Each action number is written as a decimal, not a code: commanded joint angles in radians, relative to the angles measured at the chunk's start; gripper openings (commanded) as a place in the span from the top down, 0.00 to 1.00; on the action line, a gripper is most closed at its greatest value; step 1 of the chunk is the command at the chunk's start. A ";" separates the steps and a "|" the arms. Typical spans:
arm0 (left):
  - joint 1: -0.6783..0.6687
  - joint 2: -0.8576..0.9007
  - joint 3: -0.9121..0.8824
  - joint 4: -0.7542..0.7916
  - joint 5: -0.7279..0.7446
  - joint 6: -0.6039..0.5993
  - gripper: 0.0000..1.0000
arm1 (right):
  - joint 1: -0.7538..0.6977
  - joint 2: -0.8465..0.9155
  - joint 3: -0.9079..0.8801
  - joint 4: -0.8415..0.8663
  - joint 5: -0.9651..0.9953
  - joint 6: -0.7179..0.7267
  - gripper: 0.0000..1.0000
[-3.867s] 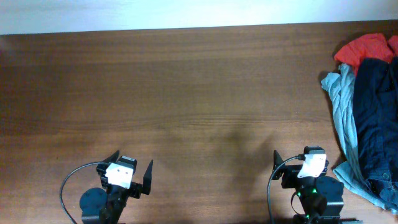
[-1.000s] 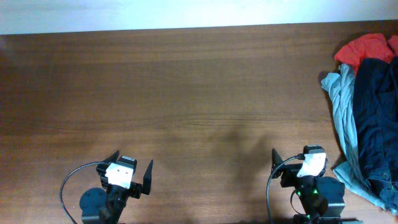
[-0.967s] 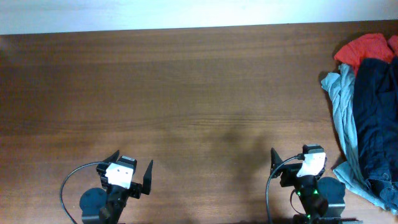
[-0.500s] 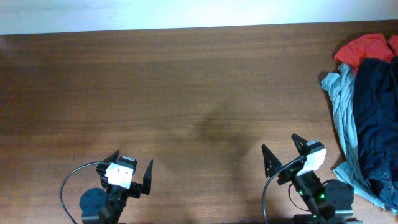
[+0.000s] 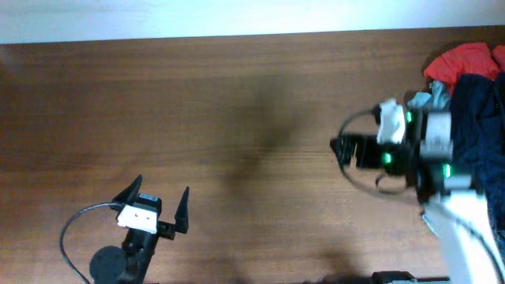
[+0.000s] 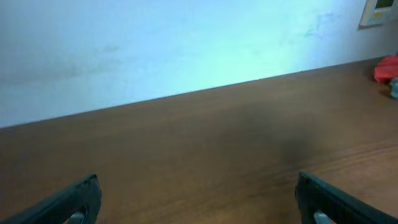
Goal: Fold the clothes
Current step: 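Reach the right gripper toward the clothes pile and grasp the navy shorts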
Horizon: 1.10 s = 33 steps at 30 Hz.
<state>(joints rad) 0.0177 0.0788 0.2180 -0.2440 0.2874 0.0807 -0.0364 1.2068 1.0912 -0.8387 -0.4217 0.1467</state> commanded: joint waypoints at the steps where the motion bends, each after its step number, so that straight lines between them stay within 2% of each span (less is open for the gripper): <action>1: -0.004 0.163 0.152 -0.049 0.011 -0.030 0.01 | -0.004 0.148 0.172 -0.094 -0.034 -0.071 0.01; 6: -0.004 0.498 0.450 -0.215 -0.050 -0.028 0.01 | -0.005 0.231 0.304 -0.158 -0.033 -0.084 0.01; 10: -0.004 0.795 0.760 -0.405 -0.053 -0.007 0.01 | -0.005 0.225 0.373 -0.187 0.100 -0.078 0.01; 13: -0.004 0.979 0.982 -0.566 -0.097 0.003 0.01 | -0.019 0.220 0.444 -0.258 0.240 0.010 0.01; 17: -0.004 1.191 1.220 -0.731 -0.230 0.003 0.01 | -0.114 0.220 0.505 -0.323 0.306 0.075 0.01; 20: -0.004 1.270 1.279 -0.750 -0.251 0.003 0.01 | -0.221 0.225 0.504 -0.330 0.305 0.092 0.01; 26: -0.004 1.357 1.280 -0.749 -0.251 0.003 0.01 | -0.463 0.280 0.504 -0.344 0.323 0.091 0.01; 29: -0.004 1.387 1.280 -0.749 -0.251 0.003 0.00 | -0.518 0.327 0.504 -0.345 0.356 0.090 0.00; 33: -0.004 1.426 1.280 -0.749 -0.251 0.003 0.01 | -0.566 0.434 0.504 -0.342 0.528 0.127 0.06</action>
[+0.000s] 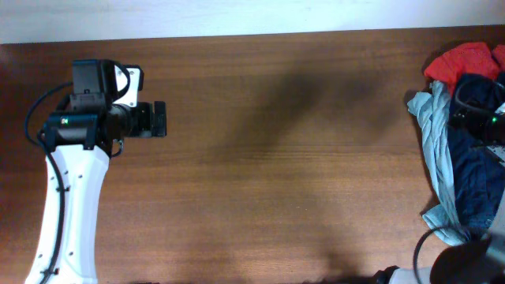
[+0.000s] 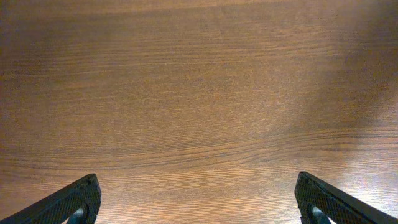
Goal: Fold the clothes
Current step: 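Reach the right gripper toward the clothes pile and grasp the navy shorts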
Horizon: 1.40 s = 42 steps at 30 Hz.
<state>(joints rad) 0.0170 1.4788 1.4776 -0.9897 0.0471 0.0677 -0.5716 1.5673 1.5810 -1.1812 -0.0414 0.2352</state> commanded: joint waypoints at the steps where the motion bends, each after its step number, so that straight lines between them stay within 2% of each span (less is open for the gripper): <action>1: -0.003 0.034 0.020 -0.003 -0.011 0.016 0.01 | -0.047 0.103 0.014 -0.001 0.168 0.059 0.09; 8: -0.003 0.045 0.019 -0.011 -0.011 0.016 0.01 | -0.142 0.206 0.014 -0.066 0.177 0.122 0.10; 11: -0.003 0.045 0.019 -0.018 -0.011 0.016 0.01 | -0.211 0.211 0.014 -0.083 0.177 0.124 0.10; 17: -0.003 0.045 0.019 -0.018 -0.011 0.016 0.01 | -0.332 0.211 0.014 -0.177 0.166 0.219 0.09; 26: -0.003 0.045 0.019 -0.018 -0.011 0.016 0.01 | -0.526 0.211 0.014 -0.308 0.148 0.219 0.09; 30: -0.003 0.045 0.019 -0.018 -0.011 0.016 0.01 | -0.563 0.211 -0.008 -0.289 0.138 0.219 0.09; 36: -0.003 0.045 0.019 -0.018 -0.011 0.016 0.01 | -0.541 0.211 -0.140 -0.166 0.121 0.218 0.10; 38: -0.003 0.045 0.019 -0.018 -0.011 0.016 0.01 | -0.534 0.211 -0.187 -0.104 0.120 0.218 0.13; 40: -0.003 0.045 0.019 -0.018 -0.011 0.016 0.01 | -0.528 0.211 -0.213 -0.050 0.097 0.193 0.21; 42: -0.003 0.045 0.019 -0.018 -0.011 0.016 0.01 | -0.525 0.211 -0.219 -0.012 0.051 0.157 0.44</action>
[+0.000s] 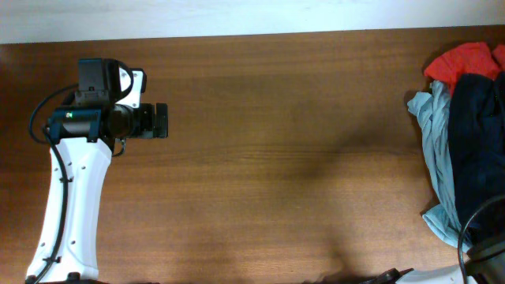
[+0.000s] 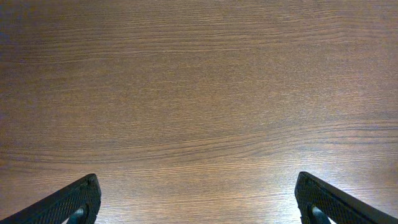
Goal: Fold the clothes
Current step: 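Reach the right gripper toward the clothes pile and grasp the navy shorts, then pull the navy shorts out of the pile leftward onto the table center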
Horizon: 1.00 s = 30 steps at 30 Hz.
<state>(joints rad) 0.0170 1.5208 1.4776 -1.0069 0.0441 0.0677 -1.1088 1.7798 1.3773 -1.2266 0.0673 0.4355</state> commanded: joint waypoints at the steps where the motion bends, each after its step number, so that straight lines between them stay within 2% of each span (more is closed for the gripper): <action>1: -0.003 0.003 0.019 0.000 -0.008 0.016 0.01 | 0.016 -0.005 -0.014 0.043 -0.086 -0.057 0.55; 3: -0.003 0.003 0.019 -0.001 -0.008 0.016 0.01 | 0.023 -0.019 -0.010 0.056 -0.148 -0.065 0.77; 5: -0.003 0.003 0.019 0.000 -0.008 0.016 0.01 | 0.036 -0.054 0.002 0.063 -0.237 -0.092 0.93; 6: -0.003 0.003 0.019 -0.001 -0.008 0.016 0.01 | 0.050 -0.090 0.016 0.069 -0.301 -0.117 0.96; 9: -0.003 0.003 0.019 0.000 -0.008 0.016 0.01 | 0.093 -0.182 0.067 0.074 -0.410 -0.126 0.96; 14: -0.003 0.003 0.019 0.000 -0.008 0.016 0.01 | 0.264 -0.388 0.237 0.175 -0.647 -0.200 0.96; 16: -0.003 0.003 0.019 0.003 -0.008 0.016 0.01 | 0.361 -0.444 0.304 0.235 -0.659 -0.200 0.96; 18: -0.003 0.003 0.019 0.003 -0.008 0.016 0.01 | 0.541 -0.494 0.380 0.315 -0.659 -0.220 0.96; 24: -0.003 0.003 0.019 -0.005 -0.009 0.016 0.01 | 0.892 -0.484 0.410 0.389 -0.649 -0.271 0.96; 30: -0.001 -0.027 0.084 -0.090 -0.125 0.016 0.01 | 1.177 -0.311 0.410 0.290 -0.496 -0.274 0.96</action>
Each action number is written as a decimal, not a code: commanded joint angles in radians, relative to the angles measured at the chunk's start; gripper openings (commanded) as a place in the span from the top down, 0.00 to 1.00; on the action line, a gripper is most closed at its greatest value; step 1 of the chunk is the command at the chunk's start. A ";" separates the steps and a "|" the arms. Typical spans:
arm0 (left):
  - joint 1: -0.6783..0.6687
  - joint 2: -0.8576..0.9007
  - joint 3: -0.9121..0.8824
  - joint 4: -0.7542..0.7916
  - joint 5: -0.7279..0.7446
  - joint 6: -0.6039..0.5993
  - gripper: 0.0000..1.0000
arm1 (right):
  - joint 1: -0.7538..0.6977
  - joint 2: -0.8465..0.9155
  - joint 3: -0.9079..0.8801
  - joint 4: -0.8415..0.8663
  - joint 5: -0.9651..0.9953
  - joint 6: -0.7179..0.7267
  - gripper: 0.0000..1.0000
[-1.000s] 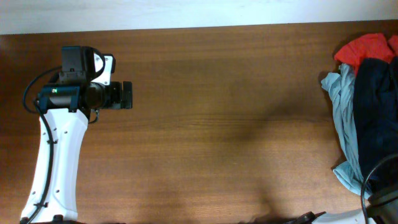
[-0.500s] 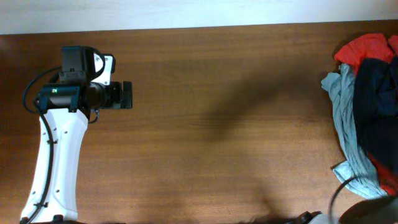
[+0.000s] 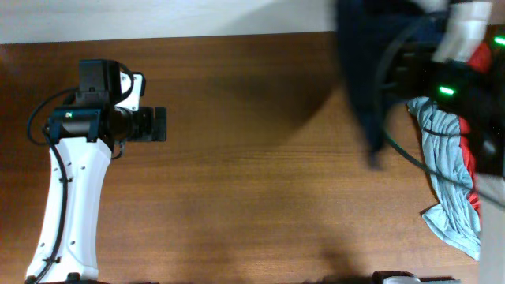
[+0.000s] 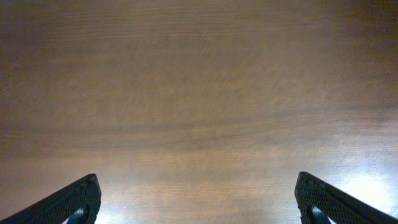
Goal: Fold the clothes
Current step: 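Pull the navy shorts out of the pile leftward onto the table center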
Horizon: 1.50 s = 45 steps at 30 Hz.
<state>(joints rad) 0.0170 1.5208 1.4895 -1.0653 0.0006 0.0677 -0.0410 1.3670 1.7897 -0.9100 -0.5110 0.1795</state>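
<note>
A dark navy garment (image 3: 364, 87) hangs above the table's far right, lifted close to the overhead camera. My right gripper (image 3: 404, 67) is raised there and appears shut on it; its fingertips are hidden by the cloth. Below it, a light blue garment (image 3: 446, 162) and a red one (image 3: 483, 59) lie in a pile at the right edge. My left gripper (image 3: 160, 124) hovers over bare wood at the left. In the left wrist view the left gripper (image 4: 198, 182) is open wide with nothing between its fingers (image 4: 84, 196).
The brown wooden table (image 3: 252, 197) runs the full width of the overhead view, with a white wall strip (image 3: 158, 16) behind it. The left arm's white link (image 3: 67, 205) reaches in from the front left. A black cable (image 3: 406, 154) loops below the right arm.
The navy garment lay on the pile at the right edge; now it hangs lifted from my right gripper, which has come up into the top right. The left arm has stayed put.
First my left gripper sat low at the front left and the right arm reached over the pile. Then the left arm stood over the far left, open, and the right was at the pile's edge. The right arm then lay almost out of view; now it holds the navy garment up.
</note>
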 commanded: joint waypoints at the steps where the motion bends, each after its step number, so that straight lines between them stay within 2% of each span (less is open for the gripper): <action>1: -0.001 -0.035 0.089 -0.043 -0.090 0.016 0.01 | 0.134 0.128 -0.002 -0.035 0.082 -0.032 0.96; 7: -0.001 -0.105 0.215 -0.100 -0.101 0.016 0.01 | 0.252 0.208 -0.002 -0.012 0.112 -0.064 0.96; 14: -0.001 -0.195 0.240 -0.102 -0.104 0.016 0.01 | 0.240 0.151 0.090 -0.113 0.531 -0.068 0.96; 19: -0.001 -0.209 0.240 -0.102 -0.104 0.016 0.01 | 0.177 0.142 0.277 -0.261 0.768 -0.073 0.96; 23: -0.001 -0.208 0.240 -0.099 -0.107 0.016 0.01 | 0.159 0.142 0.401 -0.300 0.766 -0.079 0.96; 27: -0.001 -0.208 0.240 -0.099 -0.139 0.016 0.01 | 0.200 0.144 0.430 -0.311 0.701 -0.068 0.96; 32: -0.001 -0.209 0.240 -0.099 -0.148 0.015 0.01 | 0.328 0.217 0.425 -0.352 0.636 0.005 0.96; 37: -0.001 -0.209 0.240 -0.099 -0.148 0.016 0.01 | 0.500 0.406 0.425 -0.344 0.539 0.069 0.94; 38: -0.001 -0.209 0.240 -0.099 -0.148 0.016 0.01 | 0.527 0.444 0.425 -0.327 0.505 0.069 0.83; 40: -0.001 -0.209 0.240 -0.099 -0.148 0.016 0.01 | 0.590 0.531 0.425 -0.283 0.396 0.032 0.53; 41: -0.001 -0.209 0.240 -0.100 -0.148 0.016 0.01 | 0.646 0.600 0.425 -0.266 0.288 -0.054 0.36; 42: -0.001 -0.209 0.240 -0.100 -0.148 0.016 0.01 | 0.676 0.631 0.425 -0.269 0.270 -0.077 0.30; 45: -0.001 -0.209 0.240 -0.112 -0.148 0.016 0.01 | 0.752 0.679 0.425 -0.294 0.400 -0.076 0.28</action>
<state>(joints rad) 0.0170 1.3136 1.7149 -1.1645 -0.1326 0.0704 0.6456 2.0434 2.2063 -1.1896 -0.1242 0.1471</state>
